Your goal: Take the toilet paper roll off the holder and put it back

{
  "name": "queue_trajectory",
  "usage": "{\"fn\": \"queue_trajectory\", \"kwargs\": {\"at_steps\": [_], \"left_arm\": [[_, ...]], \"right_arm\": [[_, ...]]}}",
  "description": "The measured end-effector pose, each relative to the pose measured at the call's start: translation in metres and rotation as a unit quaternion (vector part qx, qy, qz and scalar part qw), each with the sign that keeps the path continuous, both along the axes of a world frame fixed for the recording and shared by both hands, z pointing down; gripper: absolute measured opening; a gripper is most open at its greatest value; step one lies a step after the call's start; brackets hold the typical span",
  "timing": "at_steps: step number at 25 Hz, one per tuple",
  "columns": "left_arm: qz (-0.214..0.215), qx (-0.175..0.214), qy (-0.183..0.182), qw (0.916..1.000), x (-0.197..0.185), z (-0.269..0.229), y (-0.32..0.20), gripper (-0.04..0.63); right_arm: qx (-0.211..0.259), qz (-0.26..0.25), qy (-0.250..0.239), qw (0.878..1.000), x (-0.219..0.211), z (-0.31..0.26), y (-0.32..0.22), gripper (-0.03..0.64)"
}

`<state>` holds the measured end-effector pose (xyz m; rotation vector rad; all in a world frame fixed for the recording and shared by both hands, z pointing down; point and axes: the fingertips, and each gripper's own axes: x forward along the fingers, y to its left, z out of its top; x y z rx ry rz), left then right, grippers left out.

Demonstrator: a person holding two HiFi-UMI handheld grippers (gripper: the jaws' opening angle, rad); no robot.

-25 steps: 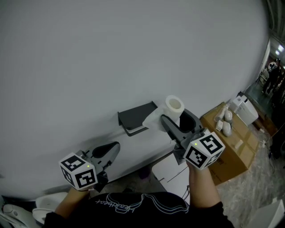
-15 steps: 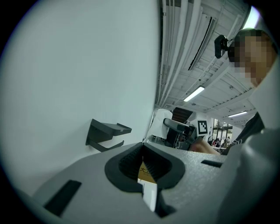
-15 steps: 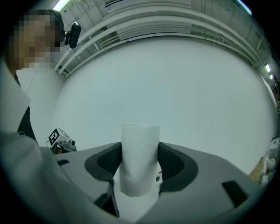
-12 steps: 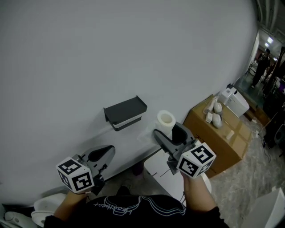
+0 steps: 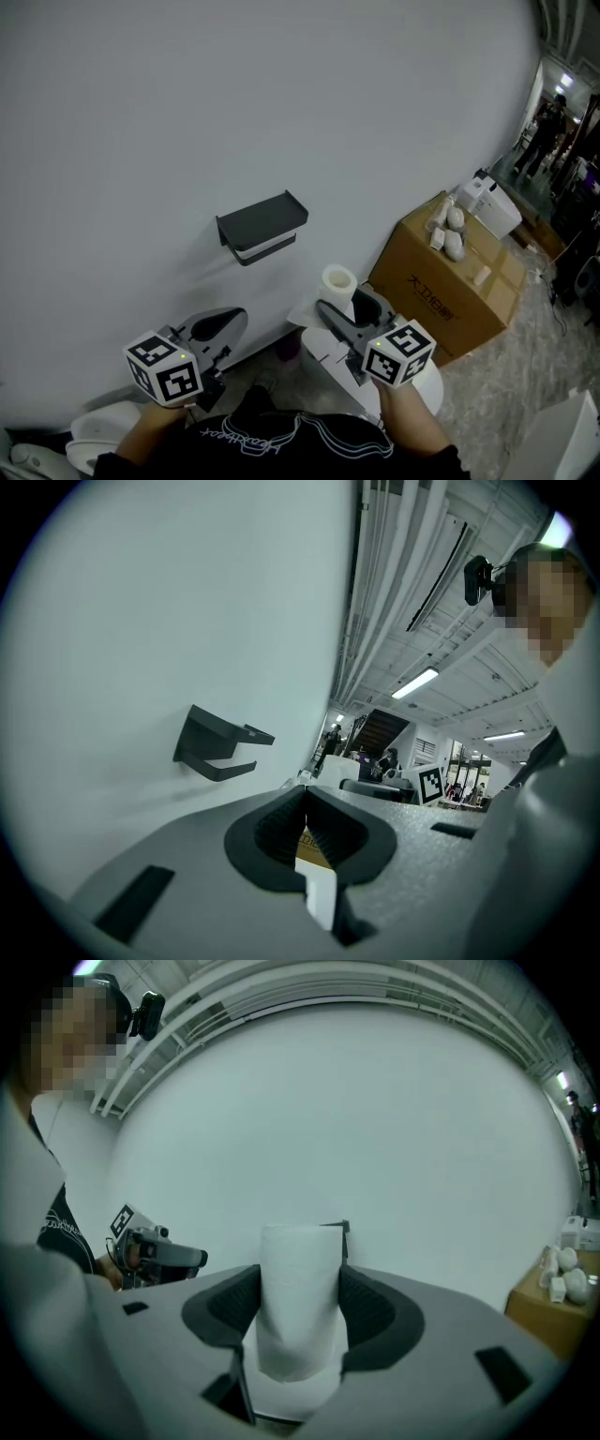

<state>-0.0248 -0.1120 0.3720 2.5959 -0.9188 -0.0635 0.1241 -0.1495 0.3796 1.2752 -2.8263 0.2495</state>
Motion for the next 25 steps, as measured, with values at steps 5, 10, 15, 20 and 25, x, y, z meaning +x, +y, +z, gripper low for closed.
{"fn": "queue_trajectory", "kwargs": {"at_steps": [5,10,15,20,25], "left_arm": [[-0.005,-0.006,-0.002,1.0000,-0.007,0.003,-0.001,0.005],[-0.004,-0.008,0.002,1.0000,-0.013,0.007,-0.015,0.005],[-0.007,-0.001,0.005,1.0000,-0.015,-0.001,-0.029,0.005],[-0.005,-0.001,0.004,1.0000,-0.014,-0.001,-0.035,0.005],[-0.002,0.003,0.001,1.0000,-0.013,-0.002,-0.037,0.005]], "right_arm": [[-0.017,-0.002,-0.003,1.000,-0.004,0.015,0.005,0.262],[-0.028,-0.001,0.000,1.000,-0.008,0.024,0.001,0.262],[-0.033,-0.001,0.001,0.999,-0.010,0.028,-0.003,0.262],[-0.030,0.000,-0.003,1.000,-0.008,0.026,-0.008,0.262],[-0.025,0.000,-0.006,1.000,-0.008,0.021,-0.012,0.262]]}}
